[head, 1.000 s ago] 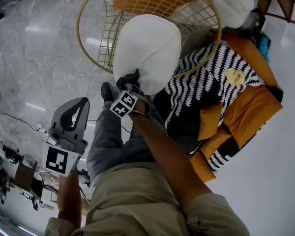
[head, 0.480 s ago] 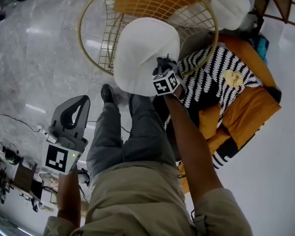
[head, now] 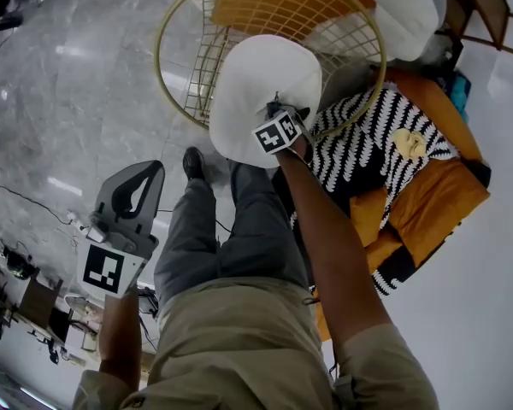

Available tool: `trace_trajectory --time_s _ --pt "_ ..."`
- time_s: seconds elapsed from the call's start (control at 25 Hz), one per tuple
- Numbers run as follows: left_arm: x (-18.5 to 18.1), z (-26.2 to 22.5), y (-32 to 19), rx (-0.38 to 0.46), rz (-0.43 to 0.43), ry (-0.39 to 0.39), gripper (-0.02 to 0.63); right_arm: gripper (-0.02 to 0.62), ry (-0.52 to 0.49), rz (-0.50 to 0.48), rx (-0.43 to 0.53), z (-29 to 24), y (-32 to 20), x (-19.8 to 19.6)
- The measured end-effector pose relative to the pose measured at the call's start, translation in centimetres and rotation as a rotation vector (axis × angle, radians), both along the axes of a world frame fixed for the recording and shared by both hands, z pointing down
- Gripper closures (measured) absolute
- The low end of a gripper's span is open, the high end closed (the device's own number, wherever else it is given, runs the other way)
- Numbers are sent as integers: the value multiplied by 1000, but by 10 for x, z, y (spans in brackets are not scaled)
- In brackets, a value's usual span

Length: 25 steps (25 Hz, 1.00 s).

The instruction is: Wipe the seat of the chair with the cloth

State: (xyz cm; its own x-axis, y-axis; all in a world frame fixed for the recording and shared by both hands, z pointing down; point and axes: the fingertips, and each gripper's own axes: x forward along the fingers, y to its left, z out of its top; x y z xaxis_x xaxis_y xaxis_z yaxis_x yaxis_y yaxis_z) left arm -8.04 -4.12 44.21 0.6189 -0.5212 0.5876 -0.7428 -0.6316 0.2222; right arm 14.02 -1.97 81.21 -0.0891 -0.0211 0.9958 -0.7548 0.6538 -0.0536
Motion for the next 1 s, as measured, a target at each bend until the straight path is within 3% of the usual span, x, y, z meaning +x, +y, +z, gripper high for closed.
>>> trace_trajectory --time_s 0.16,0.36,0.64,1.0 --pt "-13 -22 9 21 -1 -21 591 523 -60 -13 -24 -19 25 -42" --pt "-34 -51 0 24 -64 -19 591 523 -111 21 69 -68 2 -57" --pt "-76 -115 5 121 -132 -3 591 528 -251 108 321 -196 -36 -69" --pt "-111 -194 27 264 -156 33 591 529 -419 191 639 -408 -59 -74"
